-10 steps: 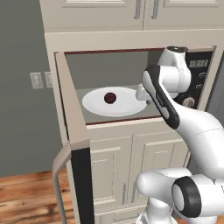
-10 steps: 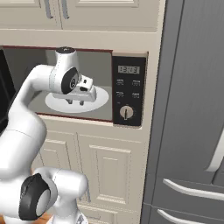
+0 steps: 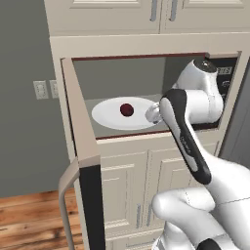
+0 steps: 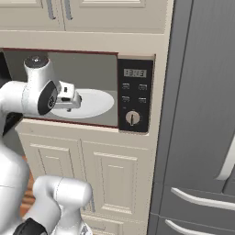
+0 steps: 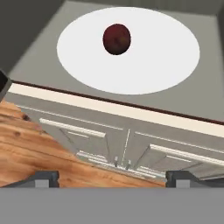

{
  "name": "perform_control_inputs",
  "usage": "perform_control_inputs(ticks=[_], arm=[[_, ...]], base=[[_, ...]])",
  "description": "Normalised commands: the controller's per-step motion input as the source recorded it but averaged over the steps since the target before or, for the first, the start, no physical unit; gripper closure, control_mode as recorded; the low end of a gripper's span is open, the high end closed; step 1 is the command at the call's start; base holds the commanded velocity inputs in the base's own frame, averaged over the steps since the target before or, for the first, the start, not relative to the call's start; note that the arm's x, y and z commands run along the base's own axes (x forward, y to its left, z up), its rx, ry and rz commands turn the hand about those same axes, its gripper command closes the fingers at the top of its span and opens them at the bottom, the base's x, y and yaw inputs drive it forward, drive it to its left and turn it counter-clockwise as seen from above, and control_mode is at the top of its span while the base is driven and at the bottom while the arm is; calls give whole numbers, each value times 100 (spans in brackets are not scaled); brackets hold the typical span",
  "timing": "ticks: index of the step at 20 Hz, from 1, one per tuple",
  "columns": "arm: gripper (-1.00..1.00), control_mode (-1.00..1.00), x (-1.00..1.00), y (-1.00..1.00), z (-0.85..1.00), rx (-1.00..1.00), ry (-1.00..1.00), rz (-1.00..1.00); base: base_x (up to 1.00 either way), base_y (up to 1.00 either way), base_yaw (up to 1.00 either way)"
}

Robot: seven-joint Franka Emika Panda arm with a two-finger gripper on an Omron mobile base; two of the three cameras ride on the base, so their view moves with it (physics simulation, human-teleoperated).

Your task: Close the microwave door.

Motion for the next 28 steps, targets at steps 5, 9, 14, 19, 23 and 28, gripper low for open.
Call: perform_control_inputs(ticks=[5, 9, 14, 19, 23, 28], arm=[[-100, -100, -89, 46, 2, 0, -46, 16], [-100, -100, -75, 0, 0, 0, -37, 3], [-100, -100, -72, 0, -1, 0, -30, -1], [-100, -100, -76, 0, 0, 0, -25, -5], [-100, -100, -65, 5, 0, 0, -22, -3], [-100, -100, -56, 9, 0, 0, -27, -1]], base=[[0, 0, 0], [0, 0, 0], [0, 0, 0], [0, 0, 0], [0, 0, 0], [0, 0, 0]])
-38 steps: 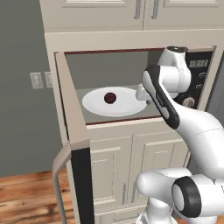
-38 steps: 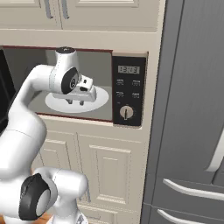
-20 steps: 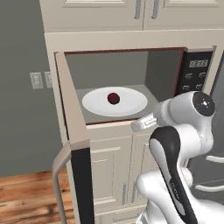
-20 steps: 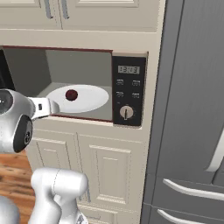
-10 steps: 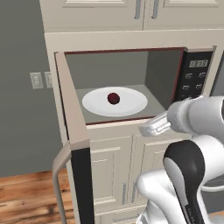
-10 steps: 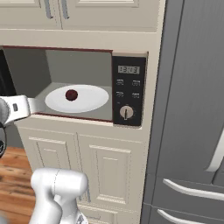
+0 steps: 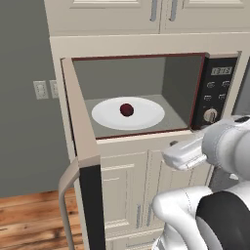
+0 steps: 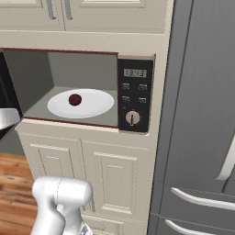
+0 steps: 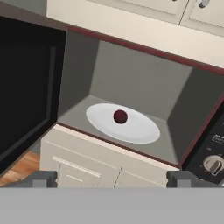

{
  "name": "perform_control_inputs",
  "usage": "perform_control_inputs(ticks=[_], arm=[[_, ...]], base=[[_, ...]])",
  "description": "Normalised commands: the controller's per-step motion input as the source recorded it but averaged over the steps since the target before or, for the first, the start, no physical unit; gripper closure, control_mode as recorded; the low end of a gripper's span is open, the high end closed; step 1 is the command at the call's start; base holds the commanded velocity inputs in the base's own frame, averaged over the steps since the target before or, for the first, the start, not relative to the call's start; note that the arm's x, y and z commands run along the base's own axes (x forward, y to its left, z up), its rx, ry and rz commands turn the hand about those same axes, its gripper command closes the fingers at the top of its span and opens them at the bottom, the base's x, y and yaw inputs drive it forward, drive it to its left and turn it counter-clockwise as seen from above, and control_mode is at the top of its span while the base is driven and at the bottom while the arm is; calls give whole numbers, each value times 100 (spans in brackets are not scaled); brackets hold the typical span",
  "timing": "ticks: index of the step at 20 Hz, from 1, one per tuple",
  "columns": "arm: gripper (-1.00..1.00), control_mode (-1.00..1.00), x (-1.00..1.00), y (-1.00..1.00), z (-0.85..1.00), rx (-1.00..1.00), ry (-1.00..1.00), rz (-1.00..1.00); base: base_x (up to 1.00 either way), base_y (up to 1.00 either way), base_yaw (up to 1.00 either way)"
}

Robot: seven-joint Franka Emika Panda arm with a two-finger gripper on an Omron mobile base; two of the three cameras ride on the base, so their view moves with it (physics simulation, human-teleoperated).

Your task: Close the microwave door.

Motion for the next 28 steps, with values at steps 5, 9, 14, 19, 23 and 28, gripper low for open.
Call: perform_control_inputs(ticks=[5, 9, 14, 19, 23, 28], arm=[[-100, -100, -51, 45, -4, -1, -33, 0], [-100, -100, -42, 69, -1, 0, -39, 1], [-100, -100, -55, 57, -26, 4, -42, 4], [-100, -100, -96, -15, -47, 30, -45, 12], [-100, -100, -85, -26, -12, 25, -38, 15], [-100, -100, -29, 53, 7, 1, -8, 18]], base=[[0, 0, 0], [0, 0, 0], [0, 0, 0], [0, 0, 0], [0, 0, 0], [0, 0, 0]])
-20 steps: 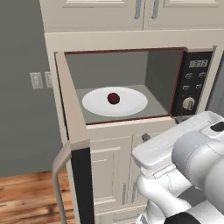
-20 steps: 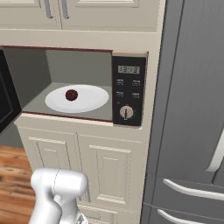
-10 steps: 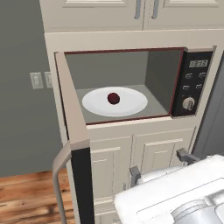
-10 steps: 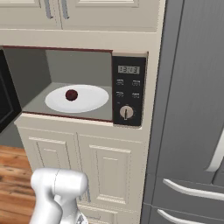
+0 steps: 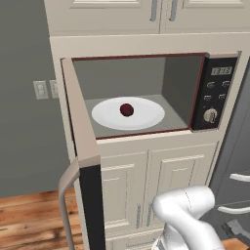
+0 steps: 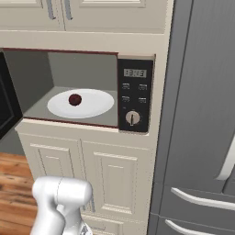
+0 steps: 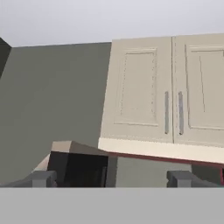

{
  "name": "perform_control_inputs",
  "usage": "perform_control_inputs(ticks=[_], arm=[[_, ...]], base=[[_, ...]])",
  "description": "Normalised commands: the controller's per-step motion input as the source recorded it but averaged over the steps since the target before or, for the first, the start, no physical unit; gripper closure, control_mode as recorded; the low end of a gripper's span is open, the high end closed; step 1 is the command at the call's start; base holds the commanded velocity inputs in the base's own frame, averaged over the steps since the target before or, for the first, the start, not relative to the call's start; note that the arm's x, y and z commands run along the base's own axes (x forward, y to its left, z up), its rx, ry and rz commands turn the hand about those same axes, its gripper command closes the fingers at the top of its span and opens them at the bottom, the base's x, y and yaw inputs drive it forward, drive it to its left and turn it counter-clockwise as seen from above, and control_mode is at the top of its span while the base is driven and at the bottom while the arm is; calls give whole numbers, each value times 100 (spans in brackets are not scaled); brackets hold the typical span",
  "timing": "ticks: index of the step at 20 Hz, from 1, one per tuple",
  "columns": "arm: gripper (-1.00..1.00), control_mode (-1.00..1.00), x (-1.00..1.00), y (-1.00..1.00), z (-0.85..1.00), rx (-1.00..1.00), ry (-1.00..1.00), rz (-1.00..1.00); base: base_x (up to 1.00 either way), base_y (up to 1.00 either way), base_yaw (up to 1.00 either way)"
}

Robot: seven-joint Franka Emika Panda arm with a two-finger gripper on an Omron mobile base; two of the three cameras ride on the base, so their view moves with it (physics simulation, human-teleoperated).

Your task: Close the microwave door.

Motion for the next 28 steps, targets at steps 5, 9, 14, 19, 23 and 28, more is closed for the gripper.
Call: perform_control_inputs(ticks=[5, 9, 14, 19, 23, 28], arm=[[-100, -100, 0, 96, 0, 0, -4, 9], [-100, -100, -6, 79, 0, 0, -4, 9], [-100, -100, -3, 76, 0, 0, -1, 4], [-100, -100, 43, 45, -7, 0, 0, 0], [-100, -100, 59, 40, -5, 0, 0, -11], [-100, -100, 36, 35, -3, 0, 0, -26]], base=[[0, 0, 0], [0, 0, 0], [0, 0, 0], [0, 0, 0], [0, 0, 0], [0, 0, 0]])
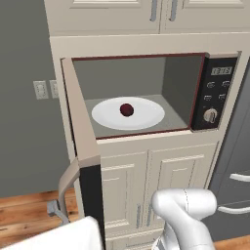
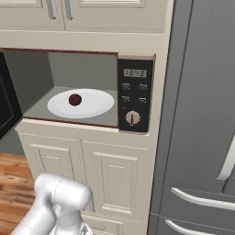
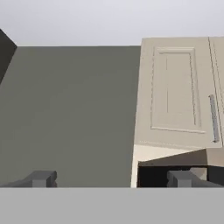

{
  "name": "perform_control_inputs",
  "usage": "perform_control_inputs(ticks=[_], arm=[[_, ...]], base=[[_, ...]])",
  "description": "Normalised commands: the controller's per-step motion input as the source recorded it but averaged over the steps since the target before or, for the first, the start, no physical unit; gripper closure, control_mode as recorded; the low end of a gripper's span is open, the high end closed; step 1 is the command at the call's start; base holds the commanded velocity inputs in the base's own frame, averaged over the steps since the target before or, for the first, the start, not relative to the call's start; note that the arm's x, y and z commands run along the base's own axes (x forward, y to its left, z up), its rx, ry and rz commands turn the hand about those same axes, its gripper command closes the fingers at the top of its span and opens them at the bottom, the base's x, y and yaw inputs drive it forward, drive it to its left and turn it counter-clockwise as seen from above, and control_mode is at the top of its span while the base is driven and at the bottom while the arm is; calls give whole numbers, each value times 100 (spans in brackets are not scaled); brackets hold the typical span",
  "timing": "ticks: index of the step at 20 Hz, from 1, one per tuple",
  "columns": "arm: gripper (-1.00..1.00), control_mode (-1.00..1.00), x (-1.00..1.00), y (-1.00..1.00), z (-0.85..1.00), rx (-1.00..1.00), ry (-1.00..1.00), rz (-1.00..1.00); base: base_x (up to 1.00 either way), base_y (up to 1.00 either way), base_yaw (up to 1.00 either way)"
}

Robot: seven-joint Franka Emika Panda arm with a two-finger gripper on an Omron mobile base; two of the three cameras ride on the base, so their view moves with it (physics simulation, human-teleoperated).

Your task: Close the microwave door.

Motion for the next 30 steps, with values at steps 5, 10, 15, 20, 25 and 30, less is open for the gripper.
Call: perform_control_inputs(ticks=[5, 10, 15, 20, 25, 30], arm=[[-100, -100, 4, 2, -20, 0, 0, -45], [-100, -100, 0, 0, -30, 0, 0, -54], [-100, -100, 18, 0, -10, 0, 3, -50], [-100, -100, 19, 1, -3, 0, 10, -36], [-100, -100, 9, -26, -11, 1, 12, -25], [-100, -100, 0, -86, -28, 9, 19, -17]], base=[[0, 0, 0], [0, 0, 0], [0, 0, 0], [0, 0, 0], [0, 0, 0], [0, 0, 0]])
